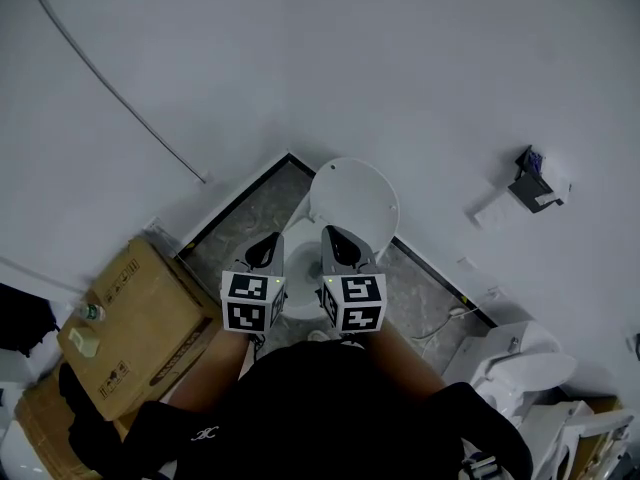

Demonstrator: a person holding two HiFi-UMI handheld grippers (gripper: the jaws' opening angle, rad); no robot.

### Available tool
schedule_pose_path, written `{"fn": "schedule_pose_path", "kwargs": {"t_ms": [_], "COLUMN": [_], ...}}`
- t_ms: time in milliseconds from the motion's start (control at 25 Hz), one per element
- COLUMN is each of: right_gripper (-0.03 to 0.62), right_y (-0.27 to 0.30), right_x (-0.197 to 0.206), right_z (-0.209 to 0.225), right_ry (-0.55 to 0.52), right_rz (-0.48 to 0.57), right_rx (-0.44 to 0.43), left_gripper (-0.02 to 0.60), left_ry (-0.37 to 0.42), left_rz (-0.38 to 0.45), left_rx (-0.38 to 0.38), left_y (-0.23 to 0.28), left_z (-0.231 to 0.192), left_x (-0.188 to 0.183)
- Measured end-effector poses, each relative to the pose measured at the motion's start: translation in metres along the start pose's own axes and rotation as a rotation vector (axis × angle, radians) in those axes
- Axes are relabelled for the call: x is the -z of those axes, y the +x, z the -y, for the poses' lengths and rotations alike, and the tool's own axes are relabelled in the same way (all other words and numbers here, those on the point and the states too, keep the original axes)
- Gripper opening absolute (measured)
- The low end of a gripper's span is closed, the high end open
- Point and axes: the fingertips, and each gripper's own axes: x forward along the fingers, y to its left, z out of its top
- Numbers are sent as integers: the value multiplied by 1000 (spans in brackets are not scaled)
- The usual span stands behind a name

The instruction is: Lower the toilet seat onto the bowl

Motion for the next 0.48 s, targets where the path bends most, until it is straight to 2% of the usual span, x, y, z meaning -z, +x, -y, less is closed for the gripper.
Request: {"fn": "schedule_pose_path", "kwargs": {"t_ms": [240, 480], "right_gripper": [6, 6], "right_y": [8, 10], "right_x": [-7, -5], "right_z": [21, 29], "right_ry": [15, 12], "right_rz": [1, 1], "right_rx": [24, 23], "left_gripper": [8, 8], "left_ry": [-47, -58], "left_rz": [21, 23], "left_rx": [-45, -70], "left_y": [3, 5], "left_z": [-16, -19], "left_x": [-10, -9]}}
